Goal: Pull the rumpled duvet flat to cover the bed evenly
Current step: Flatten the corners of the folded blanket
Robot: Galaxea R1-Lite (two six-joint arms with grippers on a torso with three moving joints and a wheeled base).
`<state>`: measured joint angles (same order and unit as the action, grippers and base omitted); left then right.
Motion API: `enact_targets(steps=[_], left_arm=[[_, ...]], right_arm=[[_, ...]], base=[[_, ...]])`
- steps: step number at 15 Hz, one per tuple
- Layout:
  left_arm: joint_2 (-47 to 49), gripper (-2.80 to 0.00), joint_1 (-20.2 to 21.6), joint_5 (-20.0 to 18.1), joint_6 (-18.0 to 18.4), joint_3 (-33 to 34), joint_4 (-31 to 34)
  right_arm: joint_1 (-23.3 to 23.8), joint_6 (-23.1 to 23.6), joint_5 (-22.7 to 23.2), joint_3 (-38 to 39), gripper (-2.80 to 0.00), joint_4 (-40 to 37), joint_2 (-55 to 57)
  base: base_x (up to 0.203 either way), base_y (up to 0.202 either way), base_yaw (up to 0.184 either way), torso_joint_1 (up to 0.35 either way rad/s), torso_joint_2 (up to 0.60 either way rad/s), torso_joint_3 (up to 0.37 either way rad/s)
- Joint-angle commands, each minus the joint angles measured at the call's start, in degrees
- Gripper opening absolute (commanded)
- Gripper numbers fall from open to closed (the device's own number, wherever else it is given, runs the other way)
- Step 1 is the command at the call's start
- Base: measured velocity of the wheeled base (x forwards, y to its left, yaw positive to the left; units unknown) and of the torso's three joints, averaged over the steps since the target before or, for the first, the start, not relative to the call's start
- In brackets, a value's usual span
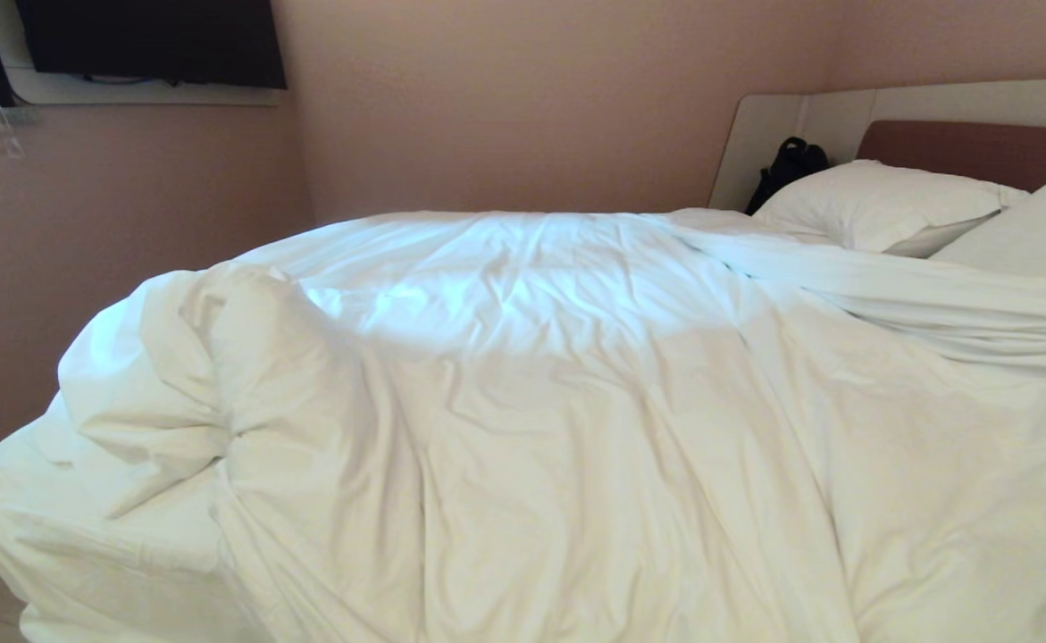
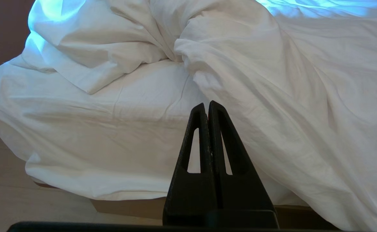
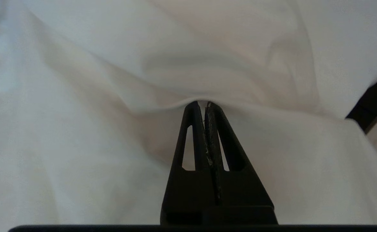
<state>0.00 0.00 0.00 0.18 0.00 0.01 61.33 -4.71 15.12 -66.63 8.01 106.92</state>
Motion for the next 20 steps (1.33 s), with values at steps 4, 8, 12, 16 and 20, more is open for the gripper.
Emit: enact_targets(steps=[4,8,12,16,20], left_arm=[[0.0,-2.8,0.0,0.0,-0.01,0.0,-0.01],[0.0,-2.8,0.0,0.0,0.02,0.0,-0.01],[0.0,-2.8,0.0,0.0,-0.01,0.0,-0.01],[0.0,-2.8,0.0,0.0,-0.01,0.0,-0.01],[0.0,-2.8,0.0,0.0,-0.01,0.0,-0.01]], right_arm=[[-0.22,-0.86,3.9,-11.92,-2.8,-6.2,0.42],[-0.91,-6.51,5.86,-28.43,-2.8,-18.84,4.71],[-1.35,-13.59,7.27,-40.57,-2.8,-35.97,14.02],[-1.74,-19.25,14.82,-44.02,0.0,-42.73,17.82],[-1.74,-21.74,19.59,-44.02,0.0,-42.63,17.1]], base=[[0.0,0.0,0.0,0.0,0.0,0.0],[0.0,0.0,0.0,0.0,0.0,0.0],[0.0,0.0,0.0,0.0,0.0,0.0],[0.0,0.0,0.0,0.0,0.0,0.0],[0.0,0.0,0.0,0.0,0.0,0.0]])
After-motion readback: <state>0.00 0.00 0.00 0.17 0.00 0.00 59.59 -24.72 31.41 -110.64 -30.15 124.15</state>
